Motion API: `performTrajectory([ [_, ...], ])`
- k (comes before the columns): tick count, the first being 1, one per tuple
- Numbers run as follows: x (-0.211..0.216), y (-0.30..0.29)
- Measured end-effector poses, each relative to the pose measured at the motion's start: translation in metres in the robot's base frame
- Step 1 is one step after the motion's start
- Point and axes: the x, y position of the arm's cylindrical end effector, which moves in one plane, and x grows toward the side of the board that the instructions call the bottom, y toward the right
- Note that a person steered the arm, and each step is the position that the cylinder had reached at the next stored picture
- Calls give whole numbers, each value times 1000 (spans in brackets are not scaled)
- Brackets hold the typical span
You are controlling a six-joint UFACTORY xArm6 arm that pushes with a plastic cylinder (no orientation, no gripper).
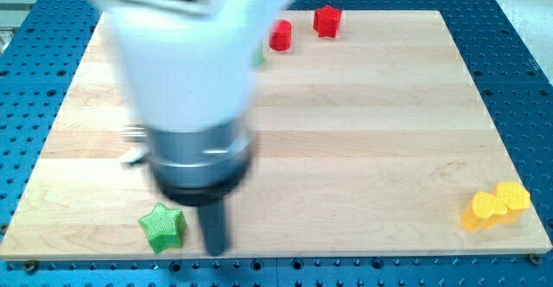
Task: Drag the green star towards the center left side of the board
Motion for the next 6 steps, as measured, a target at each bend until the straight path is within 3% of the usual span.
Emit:
performTrajectory([
  [1,0,-102],
  [2,-16,-139],
  [3,-63,-158],
  [4,-127,-123],
  [5,-90,-131],
  [6,-84,-188],
])
